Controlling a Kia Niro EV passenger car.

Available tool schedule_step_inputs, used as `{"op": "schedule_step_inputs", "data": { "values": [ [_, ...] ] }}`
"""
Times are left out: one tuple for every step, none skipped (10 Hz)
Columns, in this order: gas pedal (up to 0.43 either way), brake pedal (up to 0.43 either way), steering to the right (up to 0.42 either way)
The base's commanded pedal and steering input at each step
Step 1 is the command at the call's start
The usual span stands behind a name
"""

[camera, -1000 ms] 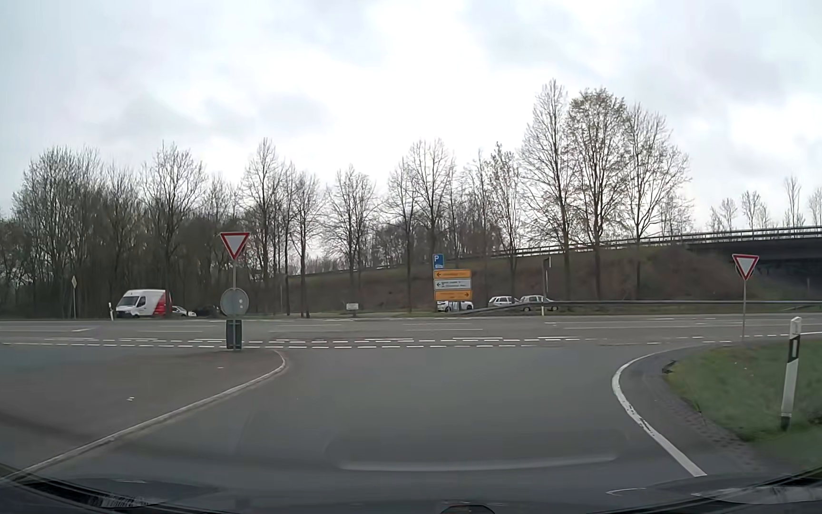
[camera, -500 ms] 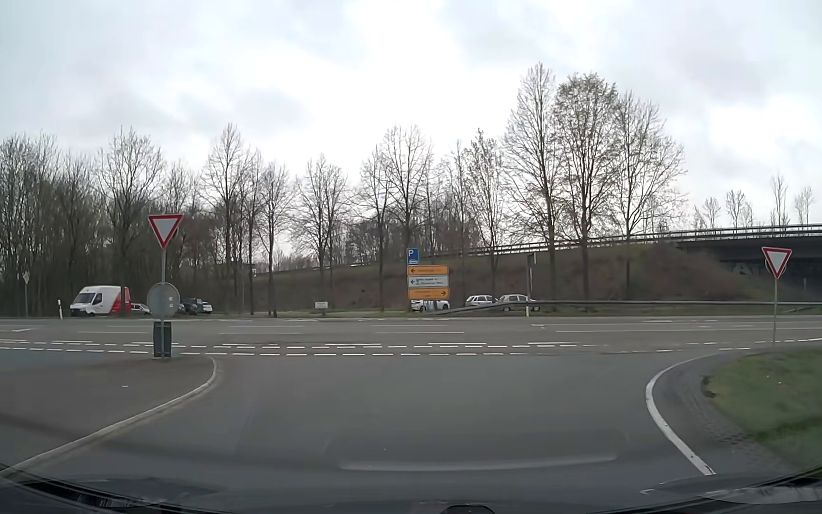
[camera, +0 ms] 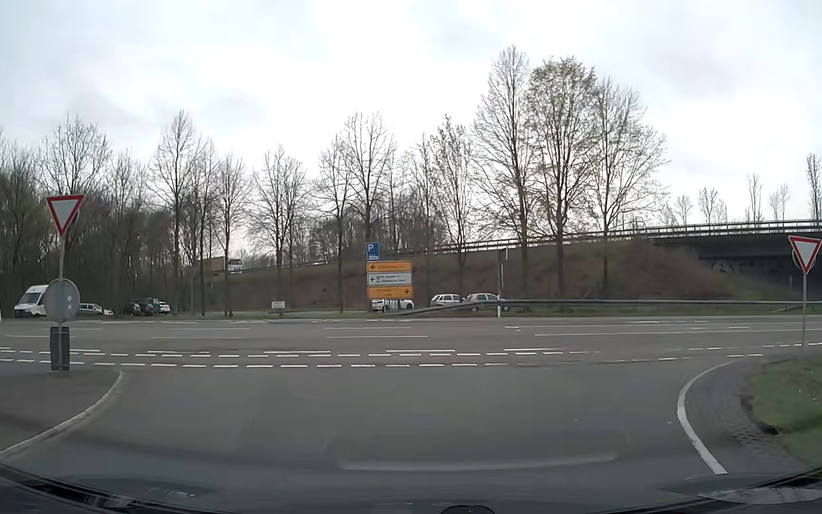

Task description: Follow the waypoints while adhering to traffic rules and regulations

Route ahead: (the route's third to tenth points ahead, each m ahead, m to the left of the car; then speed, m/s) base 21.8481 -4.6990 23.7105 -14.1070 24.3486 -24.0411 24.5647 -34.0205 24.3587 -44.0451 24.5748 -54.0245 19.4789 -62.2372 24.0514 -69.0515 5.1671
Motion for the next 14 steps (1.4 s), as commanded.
{"op": "schedule_step_inputs", "data": {
  "values": [
    [0.028,0.000,0.099],
    [0.028,0.000,0.099],
    [0.028,0.000,0.098],
    [0.028,0.000,0.102],
    [0.028,0.000,0.110],
    [0.039,0.000,0.120],
    [0.047,0.000,0.126],
    [0.059,0.000,0.129],
    [0.067,0.000,0.129],
    [0.067,0.000,0.135],
    [0.079,0.000,0.148],
    [0.079,0.000,0.163],
    [0.079,0.000,0.183],
    [0.079,0.000,0.199]
  ]
}}
